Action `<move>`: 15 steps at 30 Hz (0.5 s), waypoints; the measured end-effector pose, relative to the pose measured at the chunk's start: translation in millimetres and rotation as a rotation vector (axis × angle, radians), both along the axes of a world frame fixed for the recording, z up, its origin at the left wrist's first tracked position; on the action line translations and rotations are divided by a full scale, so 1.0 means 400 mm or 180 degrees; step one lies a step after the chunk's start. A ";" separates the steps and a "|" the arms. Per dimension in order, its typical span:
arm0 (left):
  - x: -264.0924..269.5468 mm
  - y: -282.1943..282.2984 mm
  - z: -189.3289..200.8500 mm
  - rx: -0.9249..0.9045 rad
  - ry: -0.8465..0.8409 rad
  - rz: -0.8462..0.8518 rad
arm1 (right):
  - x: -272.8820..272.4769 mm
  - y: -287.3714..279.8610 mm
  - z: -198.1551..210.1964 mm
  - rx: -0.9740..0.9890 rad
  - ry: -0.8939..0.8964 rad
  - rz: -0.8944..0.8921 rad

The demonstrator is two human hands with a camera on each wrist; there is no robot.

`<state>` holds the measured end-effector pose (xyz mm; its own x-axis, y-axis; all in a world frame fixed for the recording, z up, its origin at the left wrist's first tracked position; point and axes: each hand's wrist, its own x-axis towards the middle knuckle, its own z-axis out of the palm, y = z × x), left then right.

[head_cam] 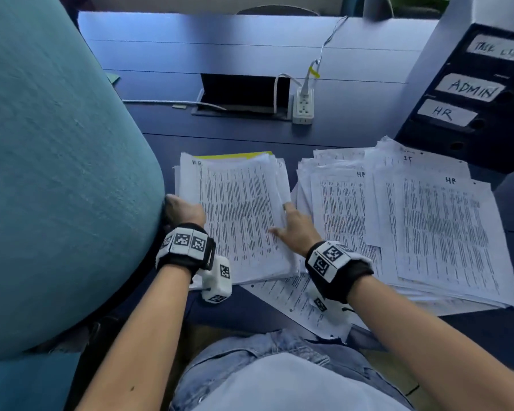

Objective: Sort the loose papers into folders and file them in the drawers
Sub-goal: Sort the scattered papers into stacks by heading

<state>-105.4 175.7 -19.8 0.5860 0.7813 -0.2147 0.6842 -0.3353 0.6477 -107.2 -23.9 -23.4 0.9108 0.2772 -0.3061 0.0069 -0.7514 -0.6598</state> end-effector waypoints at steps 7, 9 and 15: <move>0.002 -0.039 -0.034 -0.0159 0.0933 -0.0374 | 0.016 -0.028 -0.026 -0.0358 0.0146 0.0089; 0.014 -0.064 -0.014 -0.0127 0.0954 -0.0572 | 0.040 -0.080 -0.021 -0.0297 0.0091 -0.0301; 0.084 -0.208 0.033 0.0080 0.0576 -0.1843 | 0.085 -0.299 -0.003 -0.1360 0.0183 -0.1656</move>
